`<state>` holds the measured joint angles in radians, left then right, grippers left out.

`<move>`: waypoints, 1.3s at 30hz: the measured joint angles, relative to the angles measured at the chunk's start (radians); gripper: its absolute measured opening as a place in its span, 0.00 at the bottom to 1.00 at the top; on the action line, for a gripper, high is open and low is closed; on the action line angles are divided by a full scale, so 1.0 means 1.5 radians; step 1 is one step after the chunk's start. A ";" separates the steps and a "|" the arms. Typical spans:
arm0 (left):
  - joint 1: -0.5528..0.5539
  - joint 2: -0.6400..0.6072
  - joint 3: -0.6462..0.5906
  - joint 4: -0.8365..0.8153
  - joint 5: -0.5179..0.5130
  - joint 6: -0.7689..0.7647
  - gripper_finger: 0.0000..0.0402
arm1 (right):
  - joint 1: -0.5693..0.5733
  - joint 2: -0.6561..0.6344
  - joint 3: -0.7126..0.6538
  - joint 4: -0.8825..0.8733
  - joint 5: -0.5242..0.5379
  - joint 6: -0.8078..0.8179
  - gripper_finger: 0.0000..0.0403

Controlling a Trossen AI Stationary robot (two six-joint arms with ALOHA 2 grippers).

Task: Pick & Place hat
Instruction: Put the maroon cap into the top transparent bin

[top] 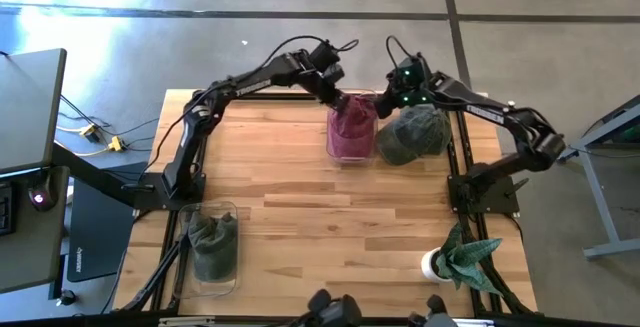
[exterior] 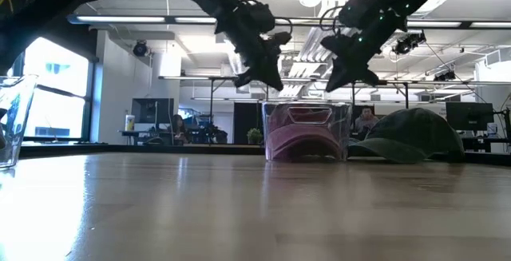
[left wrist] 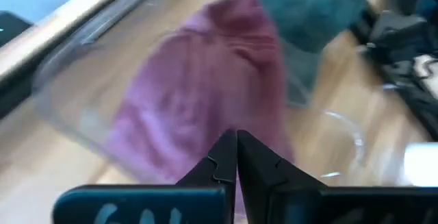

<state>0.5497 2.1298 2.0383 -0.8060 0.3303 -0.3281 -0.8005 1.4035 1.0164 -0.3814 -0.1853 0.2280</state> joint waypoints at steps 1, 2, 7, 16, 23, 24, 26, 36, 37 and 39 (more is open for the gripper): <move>-0.004 0.003 0.006 0.008 0.008 -0.001 0.01 | 0.001 -0.007 0.000 -0.002 -0.011 0.000 0.01; -0.009 0.004 0.008 0.028 0.006 -0.001 0.00 | 0.002 -0.012 0.000 -0.003 -0.026 -0.001 0.01; -0.031 0.031 0.014 0.132 -0.088 0.006 0.00 | 0.003 -0.033 0.000 -0.030 -0.081 0.004 0.01; -0.036 0.096 0.018 0.107 -0.144 0.023 0.00 | 0.012 -0.113 0.000 -0.125 -0.053 0.005 0.01; -0.031 0.069 0.019 0.126 -0.130 0.017 0.00 | 0.012 -0.138 0.000 -0.166 -0.029 0.002 0.01; -0.030 0.061 0.021 0.143 -0.119 0.018 0.00 | 0.010 -0.141 0.000 -0.170 -0.027 0.002 0.02; -0.030 0.041 0.021 0.154 -0.067 0.024 0.00 | 0.010 -0.150 0.000 -0.174 -0.020 0.003 0.01; -0.049 0.067 0.017 0.118 -0.101 0.021 0.00 | -0.017 -0.185 0.000 -0.183 -0.019 0.004 0.00; -0.046 0.068 0.016 0.097 -0.120 0.024 0.00 | -0.017 -0.185 0.000 -0.185 -0.019 0.004 0.00; -0.035 0.068 0.019 0.078 -0.144 0.030 0.00 | -0.018 -0.185 0.000 -0.187 -0.019 0.005 0.01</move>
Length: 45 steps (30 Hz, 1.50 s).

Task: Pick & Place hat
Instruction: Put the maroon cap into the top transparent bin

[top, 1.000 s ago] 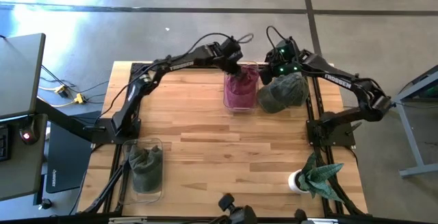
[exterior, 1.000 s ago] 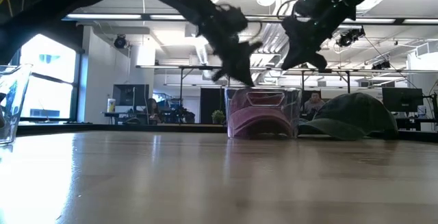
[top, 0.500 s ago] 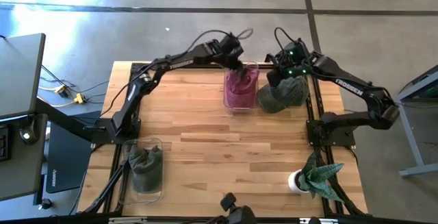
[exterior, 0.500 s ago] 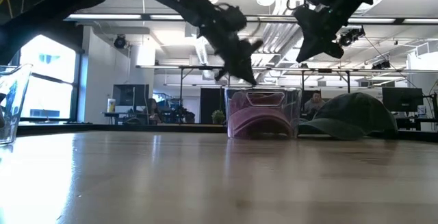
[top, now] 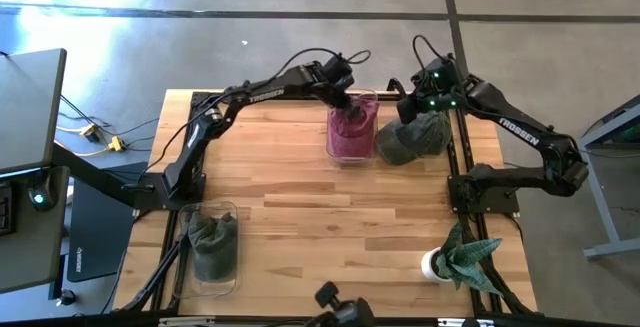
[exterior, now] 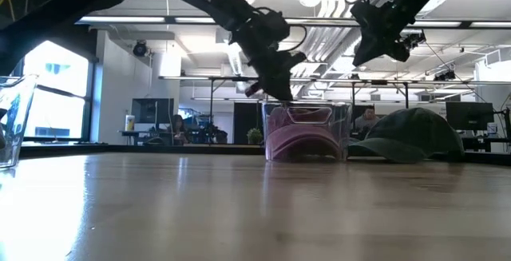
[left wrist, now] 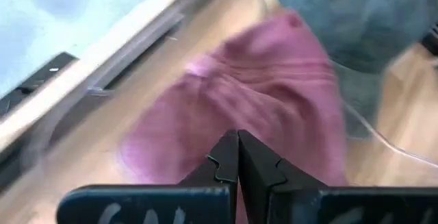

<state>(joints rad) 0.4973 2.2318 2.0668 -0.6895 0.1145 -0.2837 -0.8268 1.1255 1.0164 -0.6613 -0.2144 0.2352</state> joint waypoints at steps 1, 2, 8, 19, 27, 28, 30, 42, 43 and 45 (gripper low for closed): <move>0.002 0.005 0.002 -0.002 -0.001 0.001 0.00 | 0.000 0.000 0.000 0.000 0.000 0.001 0.01; 0.007 0.012 0.003 0.001 0.006 0.000 0.00 | 0.000 0.000 0.000 0.000 0.000 0.005 0.01; 0.018 0.017 0.001 -0.006 0.031 -0.016 0.00 | 0.000 0.031 0.000 0.019 -0.023 0.043 0.00; 0.018 0.006 0.099 -0.215 0.014 0.049 0.00 | -0.021 0.261 0.000 0.104 0.026 0.152 0.00; 0.017 0.008 0.056 -0.261 -0.009 0.069 0.00 | -0.008 0.314 0.000 0.200 -0.015 0.164 0.00; 0.017 0.007 0.054 -0.256 -0.011 0.069 0.00 | -0.006 0.314 0.000 0.208 -0.017 0.170 0.00; 0.017 0.007 0.053 -0.255 -0.011 0.076 0.00 | -0.002 0.314 0.000 0.222 -0.024 0.173 0.00; 0.008 0.020 0.052 -0.214 -0.013 0.099 0.00 | 0.004 0.350 0.000 0.238 -0.021 0.176 0.00; 0.005 0.020 0.052 -0.211 -0.012 0.099 0.00 | 0.006 0.354 0.000 0.241 -0.020 0.175 0.00; 0.003 0.020 0.052 -0.205 -0.011 0.099 0.00 | 0.007 0.356 0.000 0.242 -0.018 0.169 0.00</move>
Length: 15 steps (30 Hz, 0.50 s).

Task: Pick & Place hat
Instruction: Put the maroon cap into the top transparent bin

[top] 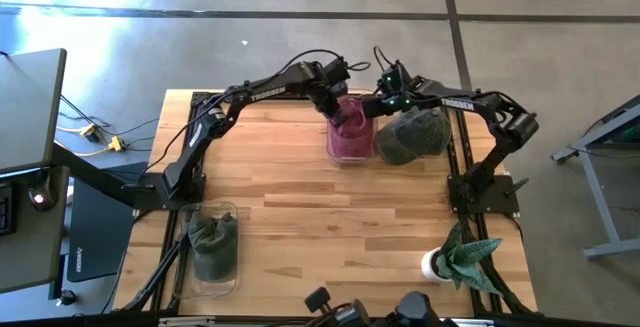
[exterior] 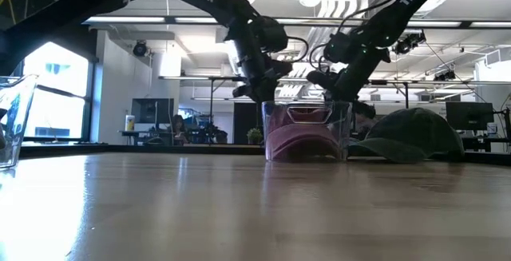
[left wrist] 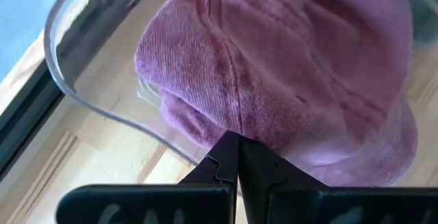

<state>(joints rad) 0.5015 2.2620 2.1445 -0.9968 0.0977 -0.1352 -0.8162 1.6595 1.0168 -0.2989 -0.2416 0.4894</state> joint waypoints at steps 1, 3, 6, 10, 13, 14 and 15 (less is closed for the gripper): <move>-0.003 0.000 0.000 0.005 0.000 -0.001 0.00 | 0.000 -0.001 0.000 0.000 0.002 0.000 0.00; -0.004 0.000 0.000 0.006 -0.002 -0.004 0.00 | -0.001 -0.012 0.000 -0.007 0.006 0.000 0.00; -0.005 0.000 0.000 0.004 -0.002 -0.005 0.00 | -0.012 -0.042 0.011 -0.039 0.011 0.000 0.00; -0.005 0.000 0.000 0.005 -0.001 -0.005 0.00 | -0.029 -0.079 0.030 -0.101 0.021 -0.003 0.00; -0.004 0.000 0.000 0.007 -0.001 -0.005 0.00 | -0.033 -0.101 0.033 -0.080 -0.021 -0.017 0.00; -0.004 0.000 0.000 0.007 -0.001 -0.005 0.00 | -0.031 -0.102 0.033 -0.067 -0.055 -0.022 0.00; -0.004 0.000 0.000 0.007 -0.001 -0.005 0.00 | -0.029 -0.099 0.033 -0.054 -0.087 -0.023 0.00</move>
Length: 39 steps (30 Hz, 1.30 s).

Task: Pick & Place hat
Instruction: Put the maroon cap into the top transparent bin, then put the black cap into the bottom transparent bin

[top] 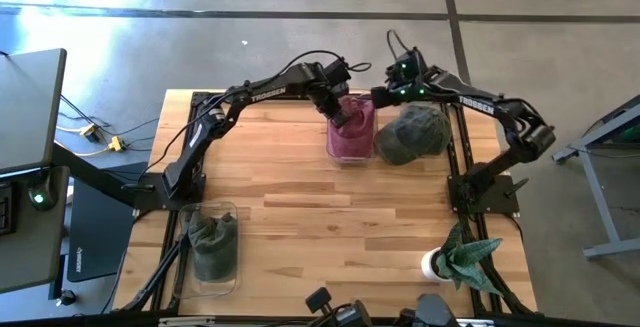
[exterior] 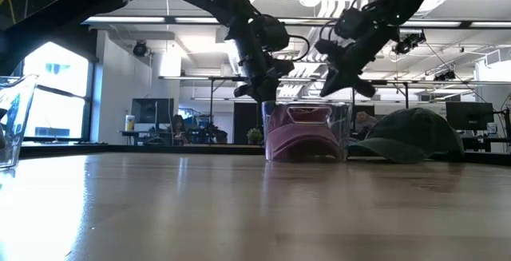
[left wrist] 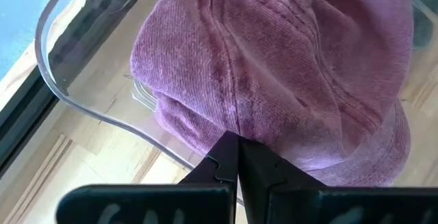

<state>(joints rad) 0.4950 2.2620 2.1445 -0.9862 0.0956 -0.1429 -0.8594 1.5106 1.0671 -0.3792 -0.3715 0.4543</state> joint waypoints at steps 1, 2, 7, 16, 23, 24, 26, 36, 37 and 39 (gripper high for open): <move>0.000 0.000 0.000 0.000 0.000 0.000 0.00 | 0.005 0.006 0.000 0.009 -0.018 0.000 0.00; 0.000 0.000 0.000 0.001 0.000 0.000 0.00 | 0.012 0.015 0.000 0.015 -0.020 0.000 0.00; 0.000 0.000 0.000 -0.001 0.000 0.000 0.00 | 0.042 0.076 0.000 0.022 0.055 -0.006 0.00; 0.000 0.000 0.000 -0.004 0.000 -0.002 0.00 | 0.051 0.121 -0.001 0.070 0.109 -0.034 0.00; 0.000 -0.038 0.001 -0.040 0.017 -0.010 0.00 | 0.050 0.022 -0.001 0.020 0.160 -0.045 0.00; 0.000 -0.044 0.001 -0.046 0.024 -0.010 0.00 | 0.049 0.000 -0.001 0.000 0.170 -0.047 0.00; -0.003 -0.052 0.001 -0.038 0.043 -0.012 0.00 | 0.042 -0.047 -0.001 -0.049 0.170 -0.052 0.00; -0.024 -0.119 0.001 -0.038 0.119 0.038 0.00 | -0.085 -0.190 -0.001 -0.388 0.165 -0.052 0.22; -0.028 -0.124 0.001 -0.040 0.124 0.045 0.00 | -0.097 -0.190 -0.001 -0.412 0.162 -0.054 0.27; -0.035 -0.136 0.001 -0.044 0.126 0.059 0.00 | -0.115 -0.186 -0.001 -0.450 0.163 -0.065 0.36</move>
<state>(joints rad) 0.4425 2.0586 2.1463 -1.0517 0.2844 -0.0538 -1.0317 1.2317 1.0653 -1.0541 -0.1271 0.3568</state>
